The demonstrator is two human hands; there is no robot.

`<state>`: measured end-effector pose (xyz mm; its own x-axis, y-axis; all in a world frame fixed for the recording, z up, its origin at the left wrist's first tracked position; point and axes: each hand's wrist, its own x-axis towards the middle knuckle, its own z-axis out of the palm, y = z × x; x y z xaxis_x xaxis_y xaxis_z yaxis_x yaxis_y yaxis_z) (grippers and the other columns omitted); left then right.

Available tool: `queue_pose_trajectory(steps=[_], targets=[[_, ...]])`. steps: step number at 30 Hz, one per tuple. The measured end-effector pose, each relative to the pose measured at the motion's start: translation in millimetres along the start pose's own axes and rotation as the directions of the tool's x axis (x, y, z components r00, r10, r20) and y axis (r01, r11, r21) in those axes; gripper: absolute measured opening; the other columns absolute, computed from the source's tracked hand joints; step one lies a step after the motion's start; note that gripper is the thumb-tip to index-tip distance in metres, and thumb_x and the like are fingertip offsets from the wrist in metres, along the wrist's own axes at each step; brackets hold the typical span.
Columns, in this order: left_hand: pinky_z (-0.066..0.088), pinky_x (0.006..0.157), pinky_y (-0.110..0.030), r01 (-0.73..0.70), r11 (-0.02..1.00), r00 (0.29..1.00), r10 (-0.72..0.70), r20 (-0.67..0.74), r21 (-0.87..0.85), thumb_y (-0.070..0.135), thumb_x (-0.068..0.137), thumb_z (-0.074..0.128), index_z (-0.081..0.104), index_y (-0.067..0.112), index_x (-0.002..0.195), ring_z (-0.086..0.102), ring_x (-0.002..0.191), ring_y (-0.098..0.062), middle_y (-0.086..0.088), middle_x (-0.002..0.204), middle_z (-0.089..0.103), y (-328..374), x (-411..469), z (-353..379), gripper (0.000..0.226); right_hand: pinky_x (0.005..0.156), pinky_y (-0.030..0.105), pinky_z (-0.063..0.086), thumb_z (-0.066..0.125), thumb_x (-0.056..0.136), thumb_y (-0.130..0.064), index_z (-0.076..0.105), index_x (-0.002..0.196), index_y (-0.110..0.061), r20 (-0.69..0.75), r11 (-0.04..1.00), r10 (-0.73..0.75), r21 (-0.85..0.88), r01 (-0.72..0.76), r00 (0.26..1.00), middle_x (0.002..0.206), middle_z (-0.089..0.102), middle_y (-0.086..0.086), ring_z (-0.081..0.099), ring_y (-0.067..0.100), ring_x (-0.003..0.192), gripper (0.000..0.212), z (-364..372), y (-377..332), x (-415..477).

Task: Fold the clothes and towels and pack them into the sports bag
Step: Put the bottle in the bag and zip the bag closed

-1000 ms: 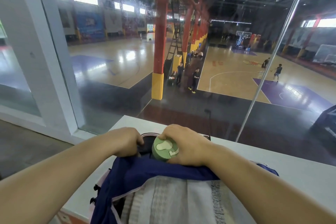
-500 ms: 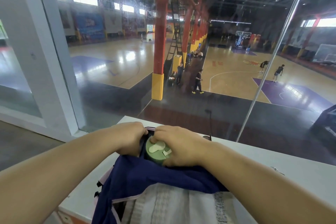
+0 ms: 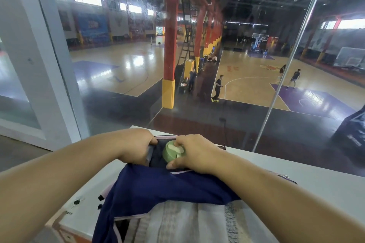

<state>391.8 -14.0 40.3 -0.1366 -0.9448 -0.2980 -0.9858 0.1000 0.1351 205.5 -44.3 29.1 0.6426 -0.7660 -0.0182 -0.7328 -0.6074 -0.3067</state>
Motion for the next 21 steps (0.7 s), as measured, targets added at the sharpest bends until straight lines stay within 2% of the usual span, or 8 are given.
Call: queue_pose_trajectory(steps=[3,5,7,11,13,15,19,21], targets=[[0.044,0.06,-0.033,0.019,0.999,1.0,-0.019,-0.011,-0.03,0.026,0.061,0.064,0.059,0.017,0.086,0.058,0.075,-0.027,-0.011,0.092,0.063,-4,0,-2,0.027,0.087,0.038,0.045,0.069,0.081,-0.032,0.058,0.118,-0.017,0.017,0.987,-0.159,-0.027,0.159,0.987,0.115,0.057,0.007,0.053,0.026,0.104,0.042,5,-6,-2],[0.048,0.061,-0.036,0.021,0.999,0.999,-0.022,-0.026,-0.046,0.032,0.056,0.065,0.061,0.019,0.087,0.058,0.075,-0.028,-0.011,0.09,0.064,-6,1,-3,0.034,0.097,0.037,0.04,0.062,0.087,-0.018,0.055,0.13,-0.018,0.09,0.951,-0.303,-0.031,0.307,0.949,0.129,0.049,0.007,0.047,0.026,0.116,0.044,8,-8,-2],[0.053,0.067,-0.04,0.014,0.999,1.0,-0.015,-0.022,-0.048,0.037,0.053,0.066,0.063,0.021,0.089,0.062,0.081,-0.03,-0.009,0.089,0.065,-8,1,-3,0.04,0.104,0.036,0.034,0.059,0.089,-0.016,0.051,0.134,-0.021,0.135,0.923,-0.364,-0.077,0.376,0.922,0.14,0.038,0.004,0.036,0.025,0.125,0.046,9,-6,0],[0.051,0.068,-0.039,0.016,0.996,1.0,-0.017,-0.019,-0.092,0.034,0.059,0.072,0.063,0.022,0.091,0.061,0.082,-0.026,-0.006,0.091,0.065,-10,-3,-3,0.035,0.105,0.036,0.032,0.053,0.094,-0.02,0.048,0.137,-0.024,0.186,0.935,-0.315,-0.108,0.338,0.931,0.137,0.035,0.001,0.029,0.023,0.12,0.044,5,-2,-1],[0.044,0.062,-0.032,0.011,0.995,0.999,-0.016,-0.045,-0.096,0.03,0.067,0.073,0.065,0.018,0.094,0.055,0.077,-0.021,-0.007,0.095,0.064,-9,-7,-2,0.031,0.109,0.033,0.026,0.05,0.095,-0.018,0.048,0.138,-0.02,0.204,0.953,-0.28,-0.058,0.297,0.938,0.142,0.037,0.001,0.029,0.021,0.128,0.042,3,-3,-3],[0.042,0.067,-0.025,0.011,0.995,0.995,-0.021,-0.098,-0.102,0.034,0.072,0.075,0.068,0.019,0.101,0.054,0.081,-0.015,-0.003,0.101,0.065,-7,-12,-1,0.033,0.112,0.031,0.022,0.05,0.096,-0.018,0.049,0.137,-0.017,0.209,0.963,-0.255,-0.033,0.268,0.944,0.149,0.036,-0.001,0.029,0.018,0.135,0.04,1,-1,-7],[0.044,0.075,-0.021,0.044,0.983,0.966,-0.087,-0.243,-0.178,0.044,0.073,0.075,0.07,0.03,0.106,0.056,0.076,-0.003,0.015,0.1,0.063,1,-26,1,0.036,0.11,0.036,0.032,0.051,0.096,-0.029,0.055,0.132,-0.023,0.154,0.982,-0.19,0.038,0.186,0.97,0.142,0.049,-0.005,0.044,0.016,0.128,0.037,-4,7,-26],[0.041,0.076,-0.024,0.029,0.983,0.93,-0.094,-0.355,-0.184,0.044,0.074,0.074,0.069,0.031,0.103,0.054,0.087,-0.007,0.014,0.1,0.06,10,-32,5,0.032,0.105,0.035,0.037,0.051,0.095,-0.033,0.056,0.13,-0.025,0.099,0.987,-0.158,0.038,0.155,0.982,0.134,0.056,-0.006,0.049,0.015,0.121,0.036,-11,11,-42]])
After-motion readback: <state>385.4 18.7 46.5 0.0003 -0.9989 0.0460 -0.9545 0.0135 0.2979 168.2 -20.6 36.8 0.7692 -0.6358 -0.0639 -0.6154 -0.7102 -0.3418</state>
